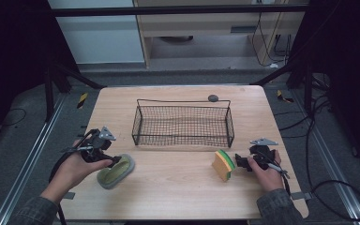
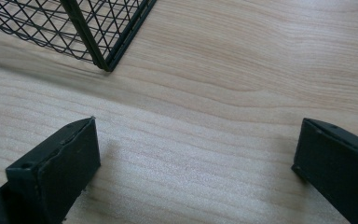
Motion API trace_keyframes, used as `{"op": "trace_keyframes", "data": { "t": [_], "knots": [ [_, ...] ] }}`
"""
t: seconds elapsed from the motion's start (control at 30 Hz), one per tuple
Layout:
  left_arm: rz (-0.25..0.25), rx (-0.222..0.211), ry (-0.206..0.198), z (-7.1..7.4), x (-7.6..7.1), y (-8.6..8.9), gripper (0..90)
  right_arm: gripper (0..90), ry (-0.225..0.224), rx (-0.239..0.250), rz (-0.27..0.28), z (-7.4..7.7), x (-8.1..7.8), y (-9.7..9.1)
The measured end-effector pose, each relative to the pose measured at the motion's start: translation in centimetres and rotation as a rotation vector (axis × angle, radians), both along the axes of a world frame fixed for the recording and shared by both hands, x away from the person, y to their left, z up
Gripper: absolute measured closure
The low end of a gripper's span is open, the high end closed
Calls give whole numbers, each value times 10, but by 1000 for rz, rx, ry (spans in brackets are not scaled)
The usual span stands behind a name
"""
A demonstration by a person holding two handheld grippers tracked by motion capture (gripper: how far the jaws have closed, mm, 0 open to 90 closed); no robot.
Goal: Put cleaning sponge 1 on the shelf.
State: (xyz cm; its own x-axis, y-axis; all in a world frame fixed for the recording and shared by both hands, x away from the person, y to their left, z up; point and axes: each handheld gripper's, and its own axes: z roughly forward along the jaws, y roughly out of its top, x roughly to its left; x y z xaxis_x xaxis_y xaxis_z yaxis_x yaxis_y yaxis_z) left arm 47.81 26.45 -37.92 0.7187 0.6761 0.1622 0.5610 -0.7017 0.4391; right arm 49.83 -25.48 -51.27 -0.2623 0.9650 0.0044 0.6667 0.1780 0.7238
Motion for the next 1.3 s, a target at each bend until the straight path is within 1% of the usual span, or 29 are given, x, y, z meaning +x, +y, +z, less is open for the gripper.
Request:
{"op": "trace_keyframes", "data": {
  "t": [0.03, 0.07, 0.13, 0.2, 0.23, 0.27, 0.3, 0.33, 0.37, 0.4, 0.43, 0.47, 0.5, 0.53, 0.57, 0.63, 0.67, 0.7, 0.77, 0.83, 1.0, 1.07, 1.17, 1.3],
  "knots": [
    [0, 0, 0, 0, 0, 0, 405, 4, 0, 0, 0, 0, 0, 0],
    [-10, 21, 44, -6, 1, -1, 412, 4, 1, -2, 1, 0, 0, 0],
    [-11, 24, 64, -11, 2, -3, 425, 5, 0, 0, 1, 0, 0, 0],
    [-8, 39, 68, -17, 1, -4, 433, 6, 0, -3, 0, 0, 0, 0],
    [-8, 39, 68, -17, 1, -4, 436, 6, 0, -3, 0, 0, 0, 0],
    [2, 28, 62, -23, 0, -4, 436, 6, -2, -5, 1, 0, -1, 0],
    [2, 28, 62, -23, 0, -4, 434, 6, -2, -5, 1, 0, -1, 0],
    [23, 18, 50, -29, 0, -3, 421, 5, -3, -5, 1, 0, -1, 0],
    [23, 18, 50, -29, 0, -3, 412, 5, -3, -5, 1, 0, -1, 0],
    [37, 11, 48, -33, 0, -1, 412, 4, -2, -5, -2, 0, 0, 0],
    [44, 8, 50, -35, 0, 0, 412, 4, -1, -5, -4, 0, 0, 1],
    [56, -12, 68, -39, 1, 4, 410, 4, -3, -3, -3, 0, 0, 1],
    [56, -12, 68, -39, 1, 4, 410, 4, -3, -3, -3, 0, 0, 1],
    [52, 1, 90, -42, 2, 5, 405, 4, -2, -5, -1, 0, 1, 1],
    [52, 1, 90, -42, 2, 5, 398, 4, -2, -5, -1, 0, 1, 1],
    [51, 10, 103, -44, 3, 4, 396, 4, -2, -4, -1, 0, 1, 1],
    [48, 6, 109, -44, 3, 3, 399, 4, -2, -4, 0, 0, 1, 1],
    [44, 10, 114, -44, 3, 2, 401, 4, -2, -4, 0, 0, 1, 1],
    [42, 30, 128, -47, 4, -1, 415, 4, -2, -5, 0, 0, 1, 1],
    [46, 30, 129, -48, 4, -1, 421, 4, -2, -5, 0, 0, 1, 1],
    [57, 21, 133, -51, 8, 1, 471, 4, -2, -4, 0, 0, 1, 1],
    [60, 9, 125, -52, 9, 2, 513, 5, -2, -4, 0, 0, 1, 1],
    [57, -2, 123, -53, 10, 4, 531, 4, -2, -4, 0, 0, 1, 1],
    [60, 0, 130, -56, 13, 4, 552, 4, -2, -4, 0, 0, 1, 1]
  ]
}}
